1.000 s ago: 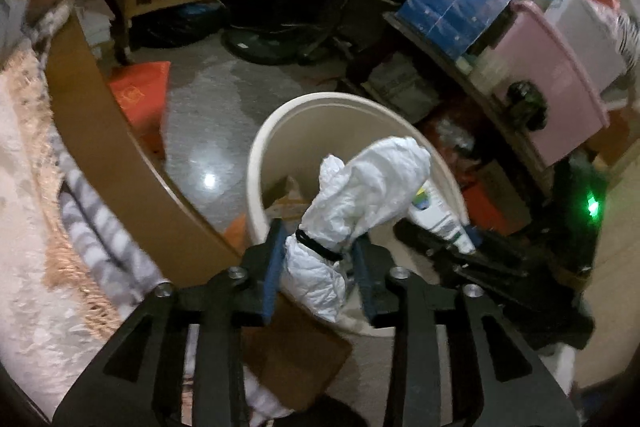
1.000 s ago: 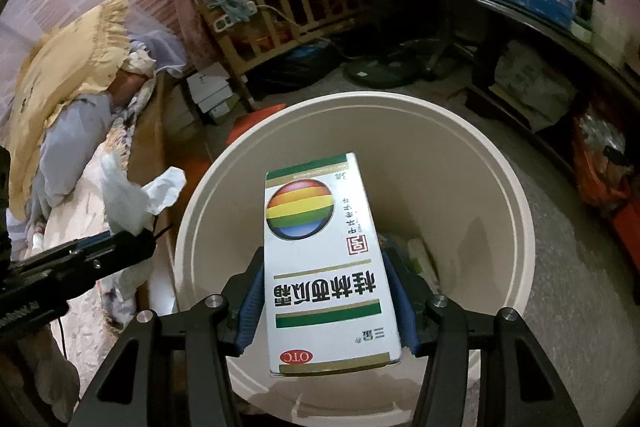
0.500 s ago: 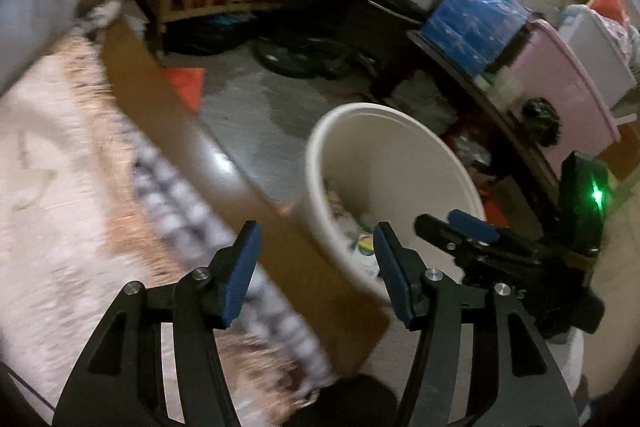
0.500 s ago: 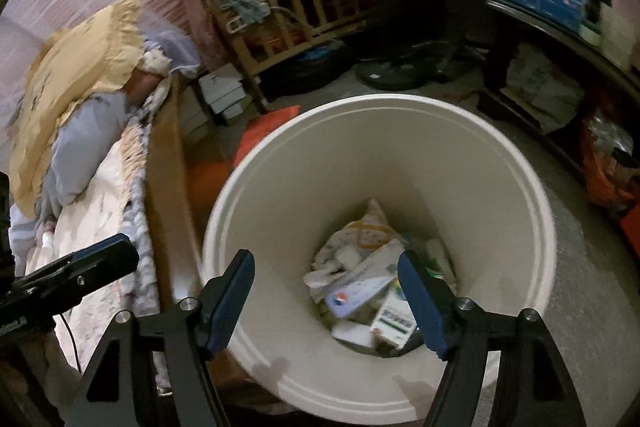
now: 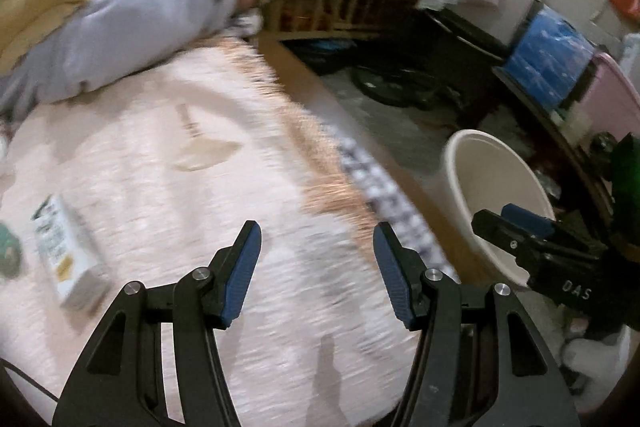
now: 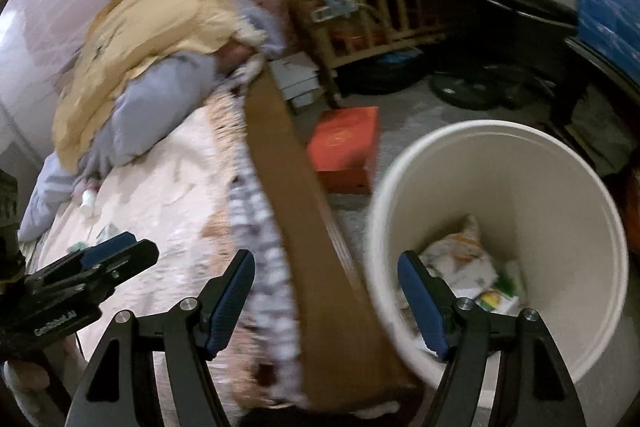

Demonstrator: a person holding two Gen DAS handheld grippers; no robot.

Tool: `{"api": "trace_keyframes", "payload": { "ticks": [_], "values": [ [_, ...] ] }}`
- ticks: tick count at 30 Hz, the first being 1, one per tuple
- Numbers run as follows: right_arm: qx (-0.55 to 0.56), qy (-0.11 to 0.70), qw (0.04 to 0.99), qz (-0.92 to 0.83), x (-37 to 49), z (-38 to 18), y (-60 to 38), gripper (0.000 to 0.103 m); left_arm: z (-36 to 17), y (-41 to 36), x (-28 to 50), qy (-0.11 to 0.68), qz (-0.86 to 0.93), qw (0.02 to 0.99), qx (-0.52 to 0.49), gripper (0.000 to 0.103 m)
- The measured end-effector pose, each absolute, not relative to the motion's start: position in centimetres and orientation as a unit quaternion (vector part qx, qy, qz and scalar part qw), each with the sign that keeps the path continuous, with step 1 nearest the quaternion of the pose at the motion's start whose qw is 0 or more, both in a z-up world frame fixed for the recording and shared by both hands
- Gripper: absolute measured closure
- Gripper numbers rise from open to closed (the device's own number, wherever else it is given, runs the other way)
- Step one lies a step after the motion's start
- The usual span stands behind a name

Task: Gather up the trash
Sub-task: 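Move both tools back over the green towel and milk carton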

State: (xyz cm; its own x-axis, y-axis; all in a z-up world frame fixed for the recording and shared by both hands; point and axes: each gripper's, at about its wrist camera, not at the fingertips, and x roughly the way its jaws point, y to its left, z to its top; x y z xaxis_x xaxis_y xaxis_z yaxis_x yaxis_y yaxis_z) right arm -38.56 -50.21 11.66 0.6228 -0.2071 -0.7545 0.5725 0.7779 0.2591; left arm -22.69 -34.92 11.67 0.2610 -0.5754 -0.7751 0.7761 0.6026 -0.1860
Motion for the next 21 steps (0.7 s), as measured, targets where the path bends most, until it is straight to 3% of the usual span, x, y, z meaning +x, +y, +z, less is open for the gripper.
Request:
{"api": "trace_keyframes", "payload": {
  "ticks": [21],
  "values": [
    [0.143,0.449,0.882,-0.017,-22.8,9.6,-33.6,0.029,9.2,-13.9,-11.6,0.475,-0.249,0.843,0.030,0.046]
  ]
}}
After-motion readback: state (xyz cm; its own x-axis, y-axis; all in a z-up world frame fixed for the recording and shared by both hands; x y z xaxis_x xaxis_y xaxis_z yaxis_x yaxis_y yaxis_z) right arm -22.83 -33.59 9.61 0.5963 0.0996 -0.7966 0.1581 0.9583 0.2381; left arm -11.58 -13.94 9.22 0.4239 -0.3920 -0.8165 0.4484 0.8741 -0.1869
